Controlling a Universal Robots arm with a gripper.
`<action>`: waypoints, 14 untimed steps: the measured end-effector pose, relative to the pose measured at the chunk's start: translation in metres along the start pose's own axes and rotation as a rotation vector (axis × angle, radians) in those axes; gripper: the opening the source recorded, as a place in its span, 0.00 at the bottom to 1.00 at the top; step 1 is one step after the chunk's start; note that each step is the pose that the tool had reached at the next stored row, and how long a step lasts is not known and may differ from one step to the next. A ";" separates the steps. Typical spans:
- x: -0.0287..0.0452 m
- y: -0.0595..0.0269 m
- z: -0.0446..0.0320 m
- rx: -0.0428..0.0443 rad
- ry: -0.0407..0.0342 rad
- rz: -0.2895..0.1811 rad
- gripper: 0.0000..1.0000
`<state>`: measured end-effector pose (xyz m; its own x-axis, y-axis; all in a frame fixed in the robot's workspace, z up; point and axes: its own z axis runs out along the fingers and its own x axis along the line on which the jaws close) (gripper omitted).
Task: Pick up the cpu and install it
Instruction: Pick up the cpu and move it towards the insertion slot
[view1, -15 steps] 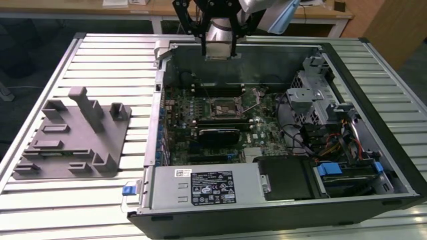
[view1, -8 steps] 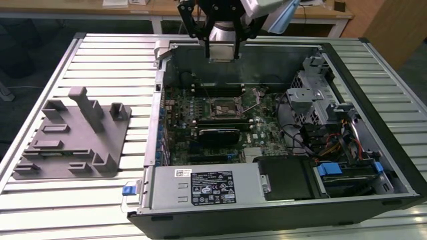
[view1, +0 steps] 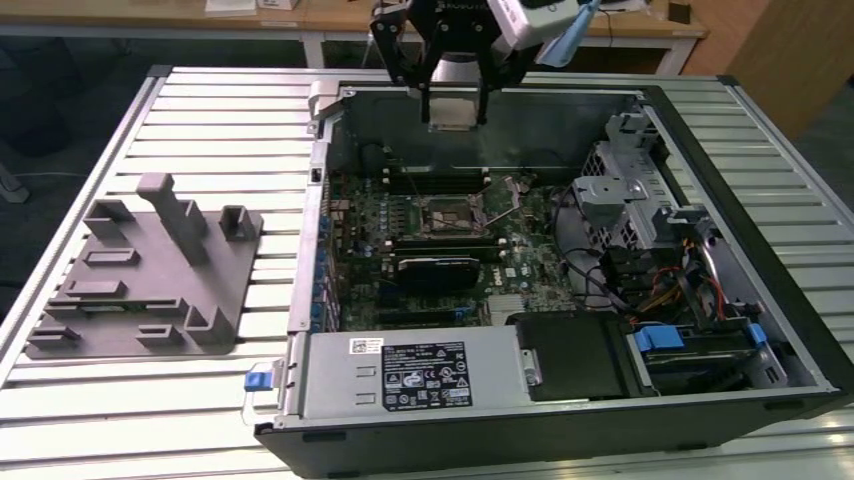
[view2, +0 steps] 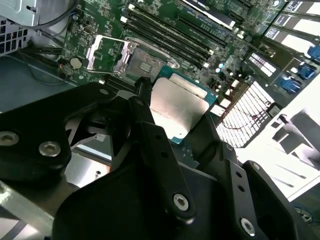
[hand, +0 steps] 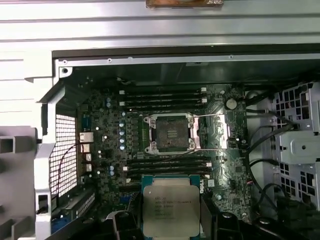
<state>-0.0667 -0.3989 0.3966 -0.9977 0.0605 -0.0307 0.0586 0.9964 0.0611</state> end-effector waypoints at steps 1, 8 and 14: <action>-0.0013 0.0005 0.0014 0.0000 0.0001 0.000 0.55; -0.0109 0.0039 0.0130 0.0000 0.0013 0.000 0.55; -0.0162 0.0068 0.0238 0.0001 0.0019 0.000 0.55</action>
<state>-0.0493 -0.3917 0.3738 -0.9978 0.0603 -0.0289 0.0585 0.9964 0.0609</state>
